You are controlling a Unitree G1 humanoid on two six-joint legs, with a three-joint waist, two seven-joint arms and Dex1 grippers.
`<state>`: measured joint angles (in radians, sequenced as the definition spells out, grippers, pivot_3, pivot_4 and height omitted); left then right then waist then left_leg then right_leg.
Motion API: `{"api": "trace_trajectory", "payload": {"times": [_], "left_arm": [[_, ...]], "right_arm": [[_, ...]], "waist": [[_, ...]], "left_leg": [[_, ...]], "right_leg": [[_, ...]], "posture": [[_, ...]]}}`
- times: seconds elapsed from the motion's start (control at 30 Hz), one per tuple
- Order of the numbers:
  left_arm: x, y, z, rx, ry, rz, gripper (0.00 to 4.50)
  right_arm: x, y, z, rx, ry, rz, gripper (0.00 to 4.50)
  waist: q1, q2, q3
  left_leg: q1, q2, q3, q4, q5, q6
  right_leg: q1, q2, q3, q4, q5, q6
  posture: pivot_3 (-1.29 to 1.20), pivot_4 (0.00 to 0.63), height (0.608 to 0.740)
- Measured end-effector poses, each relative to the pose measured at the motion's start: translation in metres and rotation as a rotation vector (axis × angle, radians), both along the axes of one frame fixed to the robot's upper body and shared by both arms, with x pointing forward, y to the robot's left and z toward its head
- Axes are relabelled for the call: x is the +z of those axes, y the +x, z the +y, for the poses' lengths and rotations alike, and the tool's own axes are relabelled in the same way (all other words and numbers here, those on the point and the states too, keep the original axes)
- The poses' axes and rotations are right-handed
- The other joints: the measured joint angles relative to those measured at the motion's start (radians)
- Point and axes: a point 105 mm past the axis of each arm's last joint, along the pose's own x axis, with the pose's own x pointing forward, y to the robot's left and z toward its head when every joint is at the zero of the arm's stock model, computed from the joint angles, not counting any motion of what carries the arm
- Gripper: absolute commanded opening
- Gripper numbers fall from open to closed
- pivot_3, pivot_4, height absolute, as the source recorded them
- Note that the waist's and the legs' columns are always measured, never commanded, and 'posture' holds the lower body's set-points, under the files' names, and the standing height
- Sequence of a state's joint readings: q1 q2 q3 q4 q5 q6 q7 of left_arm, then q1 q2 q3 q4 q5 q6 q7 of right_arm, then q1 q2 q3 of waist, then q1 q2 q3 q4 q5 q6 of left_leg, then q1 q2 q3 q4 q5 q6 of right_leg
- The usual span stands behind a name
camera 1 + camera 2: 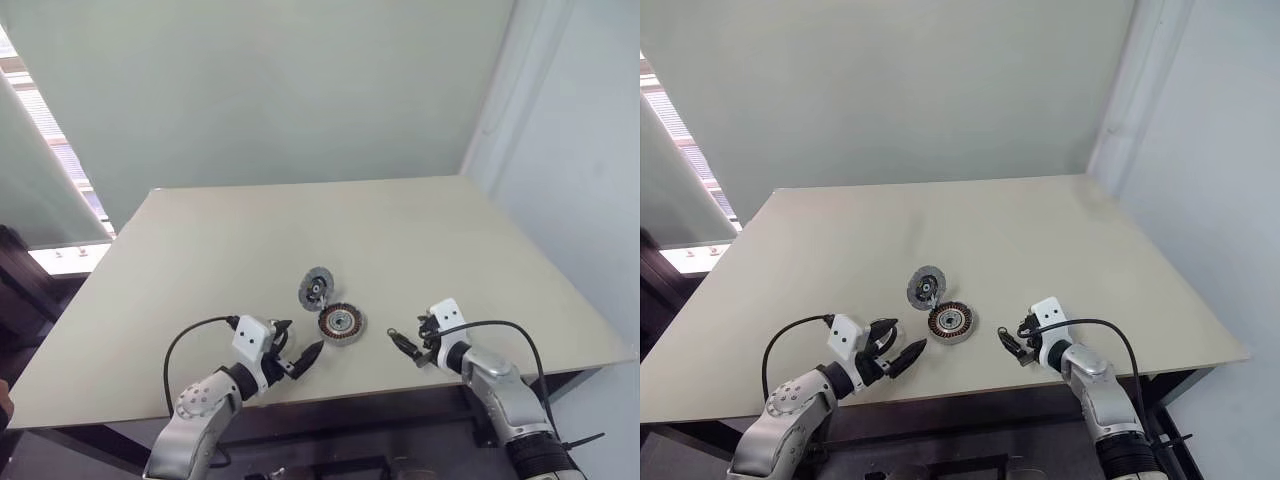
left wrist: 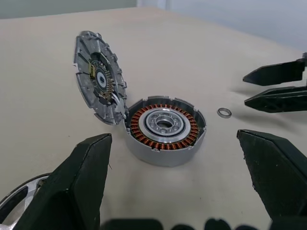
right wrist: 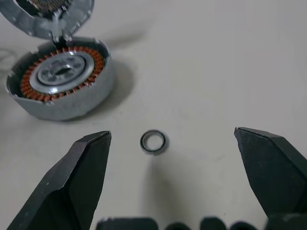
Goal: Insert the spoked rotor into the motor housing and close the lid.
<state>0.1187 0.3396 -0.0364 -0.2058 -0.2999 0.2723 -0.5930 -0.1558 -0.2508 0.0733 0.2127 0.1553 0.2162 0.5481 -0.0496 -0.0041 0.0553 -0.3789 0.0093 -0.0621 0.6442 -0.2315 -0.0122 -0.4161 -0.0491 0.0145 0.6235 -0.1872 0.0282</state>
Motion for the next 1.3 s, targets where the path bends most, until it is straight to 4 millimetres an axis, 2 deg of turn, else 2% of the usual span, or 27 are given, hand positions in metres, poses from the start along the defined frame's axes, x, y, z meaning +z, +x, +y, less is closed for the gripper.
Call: {"api": "trace_trajectory", "payload": {"times": [0.43,1.03,1.13,1.3], "left_arm": [[-0.007,-0.003,-0.007,-0.046,0.02,0.012,4.47],[-0.011,-0.004,-0.007,-0.053,0.035,0.008,4.47],[-0.012,-0.004,-0.007,-0.053,0.037,0.01,4.5],[-0.013,-0.004,-0.006,-0.052,0.044,0.009,4.5]], "right_arm": [[-0.016,0.003,0.018,0.017,0.013,0.028,4.5],[-0.025,0.009,0.023,0.02,-0.01,0.032,4.5],[-0.026,0.011,0.023,0.017,-0.014,0.032,3.88],[-0.027,0.013,0.02,0.009,-0.024,0.03,2.14]], "waist": [[0.0,0.001,0.0],[0.0,0.002,0.001],[-0.001,0.002,0.0],[-0.001,0.002,0.0]], "left_leg": [[0.0,0.0,0.0,0.0,0.001,0.002],[0.001,0.0,0.0,0.0,0.002,0.003],[0.002,0.0,0.0,0.0,0.002,0.003],[0.002,0.0,0.0,0.0,0.002,0.003]], "right_leg": [[0.0,0.0,0.0,0.0,0.0,0.0],[0.001,0.0,0.0,0.001,0.0,0.0],[0.001,0.0,0.0,0.001,0.0,0.0],[0.001,0.0,0.0,0.001,0.0,0.0]], "posture": [[0.0,0.0,0.74],[0.0,0.0,0.74],[0.0,0.0,0.74],[0.0,0.0,0.74]]}}
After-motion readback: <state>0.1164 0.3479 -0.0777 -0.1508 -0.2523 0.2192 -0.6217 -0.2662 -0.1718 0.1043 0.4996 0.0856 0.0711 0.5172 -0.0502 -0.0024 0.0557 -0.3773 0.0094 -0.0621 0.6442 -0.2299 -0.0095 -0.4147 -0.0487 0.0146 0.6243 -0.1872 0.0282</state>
